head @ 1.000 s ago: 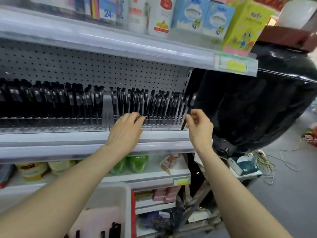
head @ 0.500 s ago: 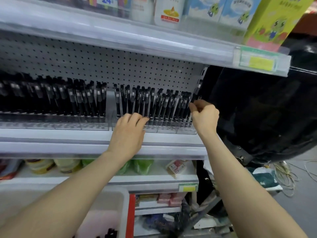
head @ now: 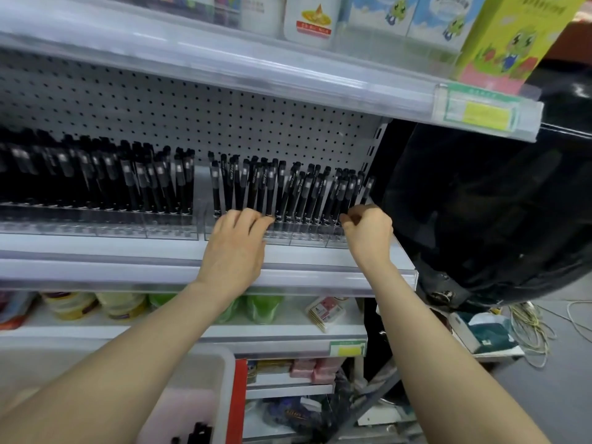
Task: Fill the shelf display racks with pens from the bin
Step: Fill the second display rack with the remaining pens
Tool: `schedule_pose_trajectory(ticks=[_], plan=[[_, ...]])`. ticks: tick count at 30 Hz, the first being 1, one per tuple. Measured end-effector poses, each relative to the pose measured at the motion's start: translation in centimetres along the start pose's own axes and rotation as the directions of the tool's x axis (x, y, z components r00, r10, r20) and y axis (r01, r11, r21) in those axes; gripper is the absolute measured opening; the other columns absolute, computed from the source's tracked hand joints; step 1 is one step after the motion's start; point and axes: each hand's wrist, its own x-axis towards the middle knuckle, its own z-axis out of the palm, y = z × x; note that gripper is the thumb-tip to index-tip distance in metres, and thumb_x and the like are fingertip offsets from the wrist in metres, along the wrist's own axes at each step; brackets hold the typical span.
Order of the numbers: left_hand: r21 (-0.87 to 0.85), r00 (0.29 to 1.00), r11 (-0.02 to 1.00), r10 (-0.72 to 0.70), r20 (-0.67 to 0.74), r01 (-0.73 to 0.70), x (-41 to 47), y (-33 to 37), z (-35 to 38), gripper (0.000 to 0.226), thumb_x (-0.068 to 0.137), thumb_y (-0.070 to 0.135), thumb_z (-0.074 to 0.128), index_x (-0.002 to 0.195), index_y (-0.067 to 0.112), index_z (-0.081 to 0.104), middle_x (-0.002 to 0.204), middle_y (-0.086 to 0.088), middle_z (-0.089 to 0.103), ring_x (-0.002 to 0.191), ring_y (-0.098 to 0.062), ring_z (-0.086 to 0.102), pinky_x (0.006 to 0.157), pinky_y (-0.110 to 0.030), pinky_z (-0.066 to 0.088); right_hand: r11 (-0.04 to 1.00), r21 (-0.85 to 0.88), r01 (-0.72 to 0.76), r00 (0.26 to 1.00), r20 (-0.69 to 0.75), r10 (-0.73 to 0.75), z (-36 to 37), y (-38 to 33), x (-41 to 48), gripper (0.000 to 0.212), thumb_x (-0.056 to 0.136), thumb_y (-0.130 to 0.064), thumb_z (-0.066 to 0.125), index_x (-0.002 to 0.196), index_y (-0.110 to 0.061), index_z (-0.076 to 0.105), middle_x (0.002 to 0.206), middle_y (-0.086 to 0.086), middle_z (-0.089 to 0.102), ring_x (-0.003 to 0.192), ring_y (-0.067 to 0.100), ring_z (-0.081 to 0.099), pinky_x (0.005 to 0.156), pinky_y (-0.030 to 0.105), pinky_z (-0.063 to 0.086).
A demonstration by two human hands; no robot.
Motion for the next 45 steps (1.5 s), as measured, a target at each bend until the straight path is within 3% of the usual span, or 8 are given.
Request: schedule_pose_trajectory(ticks=[4,10,18,27,31,35,40,45], plan=[[-0.008,1.000,1.000,-0.003,-0.019,0.003,-0.1,0.1,0.0,0.047,0.082,0.010,0.067,0.128,0.010,0.058,0.111,-0.005,0.056,0.101,-0.025,0.047,0.095,-0.042,0.044,0.997,0.073,-0.020,1.000,-0.015,0.021,-0.5,-0.1,0.0,0.019,0.092,-0.021,0.064,0.098,-0.005,0.072,0.082,0.007,0.069,0.075,0.021,0.059,0.072,0.029,0.047],[-0.018,1.000,1.000,-0.007,-0.006,0.007,-0.3,0.2,0.1,0.049,0.082,0.006,0.068,0.130,0.009,0.057,0.114,-0.006,0.056,0.105,-0.025,0.047,0.095,-0.041,0.046,0.997,0.077,-0.028,0.999,-0.015,0.030,-0.3,-0.1,0.0,0.021,0.094,-0.018,0.062,0.103,-0.001,0.071,0.092,0.015,0.070,0.078,0.027,0.063,0.077,0.037,0.052],[-0.119,0.992,0.991,0.076,0.104,-0.063,-2.5,-1.1,-2.1,0.055,0.093,0.015,0.059,0.145,0.012,0.043,0.146,-0.007,0.041,0.136,-0.026,0.037,0.112,-0.042,0.037,0.999,0.014,-0.048,0.993,-0.106,0.049,-1.4,-1.2,-2.8,0.017,0.093,-0.011,0.060,0.107,-0.003,0.065,0.099,0.013,0.063,0.093,0.028,0.059,0.082,0.039,0.047],[-0.198,0.989,0.978,0.092,0.114,-0.068,-11.4,-8.3,-6.6,0.041,0.093,0.019,0.060,0.133,0.012,0.056,0.131,-0.008,0.054,0.118,-0.028,0.049,0.097,-0.043,0.046,0.997,0.064,0.031,0.998,-0.062,-0.027,1.9,-8.5,-13.6,0.023,0.092,-0.017,0.062,0.113,-0.013,0.069,0.101,0.005,0.068,0.091,0.020,0.063,0.087,0.037,0.051],[-0.191,0.987,0.980,0.076,0.140,-0.048,-16.2,-12.1,-6.7,0.033,0.092,0.021,0.061,0.124,0.011,0.063,0.118,-0.009,0.059,0.104,-0.031,0.055,0.087,-0.040,0.047,0.992,0.111,0.059,0.997,0.039,-0.064,5.4,-11.6,-20.9,0.020,0.091,-0.014,0.062,0.109,-0.011,0.071,0.097,0.007,0.070,0.087,0.021,0.064,0.082,0.032,0.049],[-0.174,0.973,0.985,0.035,0.229,0.006,-20.7,-14.8,-6.2,0.047,0.091,0.037,0.040,0.124,0.013,0.064,0.116,-0.009,0.060,0.101,-0.033,0.056,0.088,-0.041,0.046,0.998,0.054,0.012,0.980,0.197,-0.022,8.5,-12.9,-26.6,0.016,0.090,-0.016,0.062,0.101,-0.013,0.073,0.094,0.005,0.074,0.086,0.022,0.066,0.079,0.031,0.050],[-0.153,0.976,0.986,0.092,0.196,-0.062,-22.4,-15.5,-5.8,0.050,0.088,0.033,0.043,0.132,0.013,0.057,0.117,-0.009,0.061,0.108,-0.029,0.051,0.107,-0.045,0.030,0.985,-0.121,-0.124,0.799,0.576,0.172,11.3,-13.2,-31.6,0.015,0.084,-0.031,0.070,0.080,-0.017,0.067,0.082,0.005,0.070,0.082,0.023,0.065,0.072,0.030,0.049],[-0.167,0.987,0.986,0.038,0.155,-0.012,-22.8,-14.7,-5.4,0.047,0.087,0.021,0.059,0.133,0.016,0.055,0.119,-0.008,0.059,0.112,-0.029,0.051,0.114,-0.044,0.022,0.948,-0.318,0.018,0.685,0.695,0.220,11.9,-13.4,-32.9,0.033,0.077,-0.047,0.074,0.084,-0.015,0.071,0.085,0.002,0.068,0.087,0.022,0.063,0.077,0.031,0.052]])
